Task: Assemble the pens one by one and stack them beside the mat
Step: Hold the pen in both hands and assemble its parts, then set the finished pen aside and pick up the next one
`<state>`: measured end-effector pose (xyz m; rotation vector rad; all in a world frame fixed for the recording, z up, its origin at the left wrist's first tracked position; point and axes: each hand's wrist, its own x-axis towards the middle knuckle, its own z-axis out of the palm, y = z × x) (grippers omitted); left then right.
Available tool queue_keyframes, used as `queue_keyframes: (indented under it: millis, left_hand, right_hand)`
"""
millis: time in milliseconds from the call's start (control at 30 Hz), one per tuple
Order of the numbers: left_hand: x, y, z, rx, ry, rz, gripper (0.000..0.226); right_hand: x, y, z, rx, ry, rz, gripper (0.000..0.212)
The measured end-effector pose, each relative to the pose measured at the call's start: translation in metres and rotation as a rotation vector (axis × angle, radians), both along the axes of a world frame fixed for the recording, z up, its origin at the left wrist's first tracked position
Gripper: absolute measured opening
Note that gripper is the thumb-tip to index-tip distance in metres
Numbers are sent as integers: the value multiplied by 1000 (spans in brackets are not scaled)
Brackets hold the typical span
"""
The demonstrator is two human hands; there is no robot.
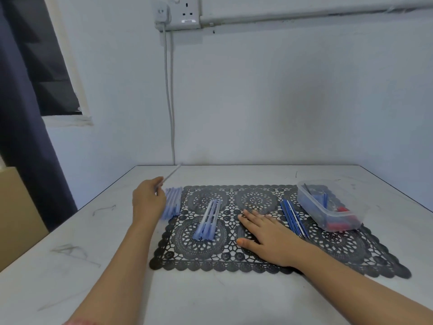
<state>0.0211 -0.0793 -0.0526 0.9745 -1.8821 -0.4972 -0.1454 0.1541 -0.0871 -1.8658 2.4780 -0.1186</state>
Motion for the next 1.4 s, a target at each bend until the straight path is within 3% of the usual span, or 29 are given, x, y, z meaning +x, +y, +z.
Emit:
queue_keyframes:
  millis: [367,700,900,1233,1400]
  left_hand:
    - [35,-30,-30,415,91,175,33]
    - [32,-34,-33,402,62,177,31]
    - [30,-32,-31,380,-65,94,19]
    - [27,-32,-33,339,-93,108,21]
    - [28,-34,-35,342,-38,152,28]
  right_hand:
    - [-1,-1,-1,7,-4,8,110]
    - [0,-1,2,10,-11,3,104]
    - [0,-1,1,10,-10,8,116]
    - [-1,0,3,2,-51,5,104]
    - [2,-1,17,-148,-231,-24,56]
